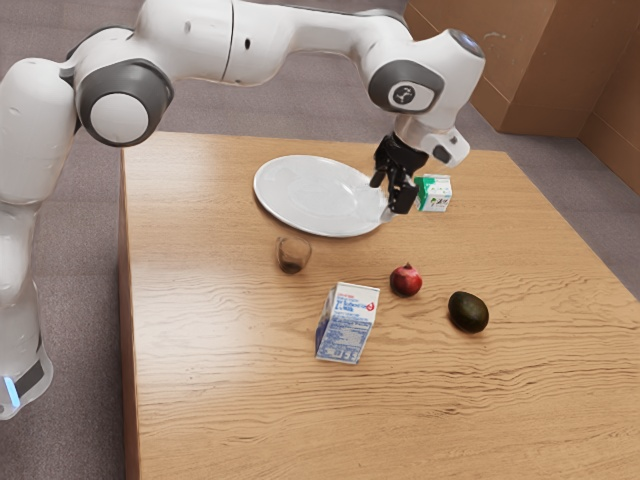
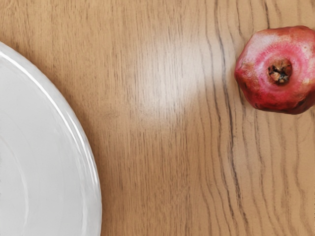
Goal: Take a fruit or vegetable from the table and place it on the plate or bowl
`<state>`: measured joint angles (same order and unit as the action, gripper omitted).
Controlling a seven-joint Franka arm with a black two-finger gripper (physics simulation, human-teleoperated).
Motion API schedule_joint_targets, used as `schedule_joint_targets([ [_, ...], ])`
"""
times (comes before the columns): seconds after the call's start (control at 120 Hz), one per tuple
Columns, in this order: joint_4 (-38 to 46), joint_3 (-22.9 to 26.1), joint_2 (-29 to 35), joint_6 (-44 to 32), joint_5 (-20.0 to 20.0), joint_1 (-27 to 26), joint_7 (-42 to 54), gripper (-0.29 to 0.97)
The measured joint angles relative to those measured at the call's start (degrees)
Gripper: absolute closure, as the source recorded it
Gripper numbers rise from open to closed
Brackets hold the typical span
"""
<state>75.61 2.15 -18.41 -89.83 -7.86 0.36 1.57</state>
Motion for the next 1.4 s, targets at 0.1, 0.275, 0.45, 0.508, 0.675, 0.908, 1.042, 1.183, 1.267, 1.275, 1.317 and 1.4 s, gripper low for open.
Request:
schedule_joint_targets([
  [0.1,0.00,0.09,0.17,-2.75,-0.20,-0.18,0.04,0.00],
  [0.275,0.07,0.35,0.41,-5.22,0.74,-0.41,-0.08,0.00],
  [0.45,0.38,2.83,-2.83,-8.43,4.02,2.63,-0.34,0.00],
  [0.508,0.26,5.13,-4.06,-9.65,4.50,4.41,-0.38,0.00],
  [0.675,0.25,11.11,-7.28,-12.01,5.07,8.26,-0.41,0.00],
  [0.908,0.35,12.63,-11.54,-14.22,5.71,8.66,-0.45,0.00],
  [1.042,0.47,13.25,-12.69,-15.10,6.22,8.87,-0.46,0.00],
  [1.183,0.28,14.42,-13.68,-16.32,6.35,8.96,-0.41,0.00],
  [1.267,0.21,14.52,-14.17,-16.77,6.37,9.00,-0.37,0.00],
  [1.275,0.20,14.52,-14.21,-16.80,6.37,9.00,-0.37,0.00],
  [1.317,0.19,14.53,-14.32,-16.96,6.38,9.01,-0.35,0.00],
  [1.4,0.18,14.50,-14.40,-17.19,6.38,8.97,-0.31,0.01],
])
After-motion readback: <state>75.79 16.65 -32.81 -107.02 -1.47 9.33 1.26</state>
